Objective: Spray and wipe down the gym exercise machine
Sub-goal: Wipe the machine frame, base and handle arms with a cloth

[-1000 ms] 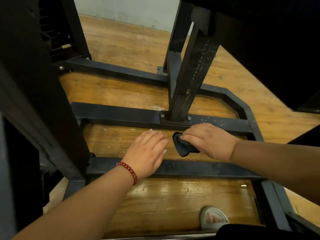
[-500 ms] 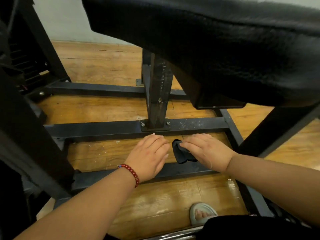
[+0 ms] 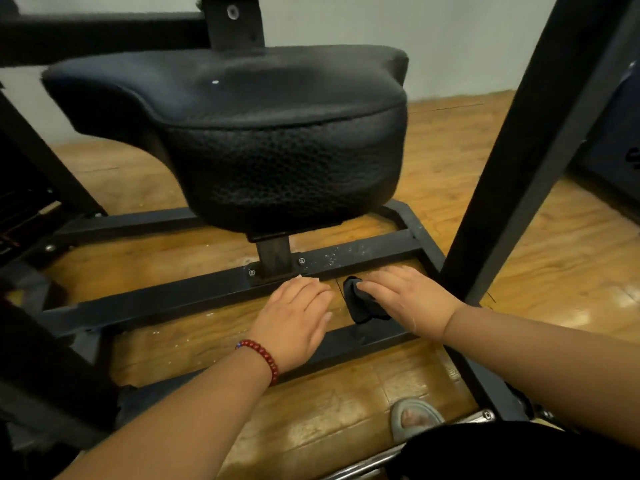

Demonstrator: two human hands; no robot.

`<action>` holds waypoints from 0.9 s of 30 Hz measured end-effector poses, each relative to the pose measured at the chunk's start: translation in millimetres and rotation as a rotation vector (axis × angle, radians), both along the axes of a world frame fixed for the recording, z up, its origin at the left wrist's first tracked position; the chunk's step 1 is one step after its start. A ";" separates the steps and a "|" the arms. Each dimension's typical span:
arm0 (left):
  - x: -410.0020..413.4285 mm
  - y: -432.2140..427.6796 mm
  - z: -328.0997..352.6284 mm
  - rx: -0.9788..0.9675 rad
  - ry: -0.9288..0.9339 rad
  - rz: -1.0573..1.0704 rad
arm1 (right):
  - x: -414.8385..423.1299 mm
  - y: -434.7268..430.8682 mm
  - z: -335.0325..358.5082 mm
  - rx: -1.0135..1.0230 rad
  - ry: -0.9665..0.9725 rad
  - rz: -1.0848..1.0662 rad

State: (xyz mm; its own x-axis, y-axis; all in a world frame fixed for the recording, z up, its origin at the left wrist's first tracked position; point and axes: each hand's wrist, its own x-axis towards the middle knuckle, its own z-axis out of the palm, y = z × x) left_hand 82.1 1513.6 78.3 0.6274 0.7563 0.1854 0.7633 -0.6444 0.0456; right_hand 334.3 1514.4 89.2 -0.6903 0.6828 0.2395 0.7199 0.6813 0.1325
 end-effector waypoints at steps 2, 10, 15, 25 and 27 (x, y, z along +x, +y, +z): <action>7.2 2.9 -3.8 -0.030 -0.015 0.026 | 4.9 5.2 -6.3 0.000 0.034 -0.019; 41.6 19.8 -19.7 -0.126 -0.005 0.116 | 16.0 28.8 -45.4 -0.032 0.145 0.011; 52.6 29.2 -31.1 -0.148 0.023 0.169 | 25.1 40.8 -73.1 -0.078 0.229 -0.052; 70.8 41.6 -59.8 -0.219 -0.023 0.297 | 25.1 84.4 -107.3 -0.130 0.374 -0.140; 73.3 43.7 -66.3 -0.281 -0.007 0.351 | 22.5 98.3 -106.2 -0.134 0.368 -0.170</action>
